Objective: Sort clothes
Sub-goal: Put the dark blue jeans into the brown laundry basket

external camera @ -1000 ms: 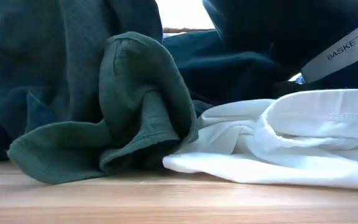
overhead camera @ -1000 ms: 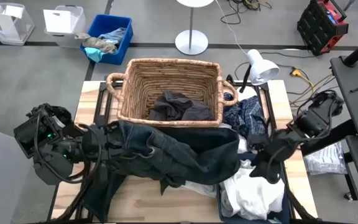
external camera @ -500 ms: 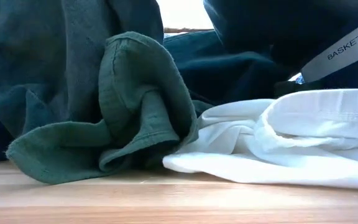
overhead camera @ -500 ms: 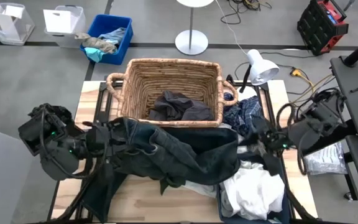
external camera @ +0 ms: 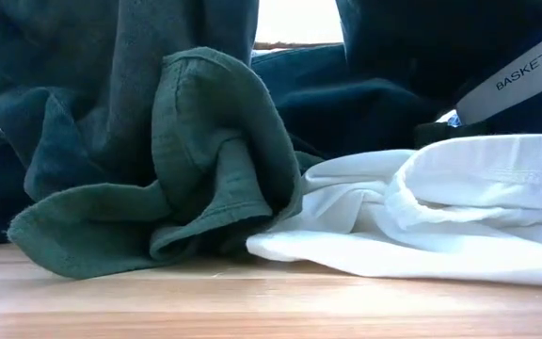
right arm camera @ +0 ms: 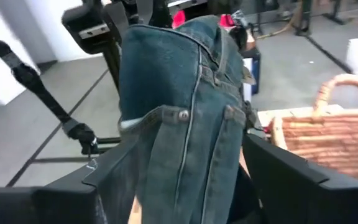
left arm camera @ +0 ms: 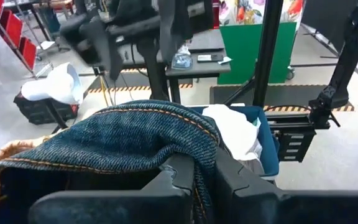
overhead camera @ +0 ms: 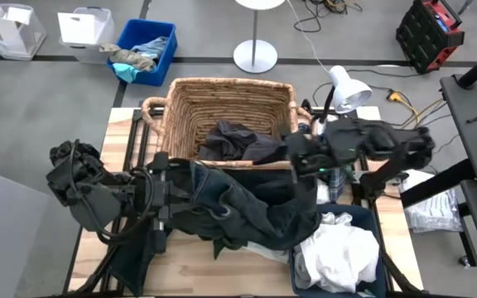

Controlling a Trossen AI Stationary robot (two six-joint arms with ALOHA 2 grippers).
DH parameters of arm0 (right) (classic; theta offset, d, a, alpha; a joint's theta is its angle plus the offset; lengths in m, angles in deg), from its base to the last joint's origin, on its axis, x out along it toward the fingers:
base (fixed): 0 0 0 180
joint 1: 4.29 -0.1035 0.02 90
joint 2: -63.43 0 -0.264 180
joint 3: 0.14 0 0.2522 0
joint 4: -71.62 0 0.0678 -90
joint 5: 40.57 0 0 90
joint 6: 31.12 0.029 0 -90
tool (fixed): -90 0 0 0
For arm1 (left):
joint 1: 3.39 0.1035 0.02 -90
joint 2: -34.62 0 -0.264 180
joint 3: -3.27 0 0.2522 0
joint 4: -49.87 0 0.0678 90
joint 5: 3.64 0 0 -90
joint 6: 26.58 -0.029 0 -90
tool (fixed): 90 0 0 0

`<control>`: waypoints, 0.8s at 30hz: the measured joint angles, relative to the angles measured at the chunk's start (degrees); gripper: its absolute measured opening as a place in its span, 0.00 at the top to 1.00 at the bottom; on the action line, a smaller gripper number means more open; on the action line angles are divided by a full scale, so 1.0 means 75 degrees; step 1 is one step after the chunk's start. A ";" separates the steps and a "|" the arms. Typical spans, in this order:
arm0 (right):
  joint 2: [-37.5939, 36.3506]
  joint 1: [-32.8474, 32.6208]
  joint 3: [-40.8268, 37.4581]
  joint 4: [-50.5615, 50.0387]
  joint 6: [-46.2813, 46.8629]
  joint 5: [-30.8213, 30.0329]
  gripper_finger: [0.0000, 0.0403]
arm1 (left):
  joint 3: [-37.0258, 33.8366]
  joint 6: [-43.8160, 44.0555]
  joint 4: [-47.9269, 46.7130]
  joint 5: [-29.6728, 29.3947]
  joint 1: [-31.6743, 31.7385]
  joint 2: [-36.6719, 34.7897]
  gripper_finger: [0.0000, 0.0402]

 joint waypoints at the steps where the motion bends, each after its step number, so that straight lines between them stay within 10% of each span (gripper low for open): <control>1: 0.0179 0.0111 0.0190 -0.0062 -0.0107 0.0259 0.31 | 0.0000 -0.0038 0.0062 0.0006 0.0016 0.0016 1.00; 24: 0.2413 0.0865 0.2222 -0.0554 -0.0055 0.2502 0.30 | 0.0000 -0.0284 0.0485 0.0021 0.0491 0.0420 1.00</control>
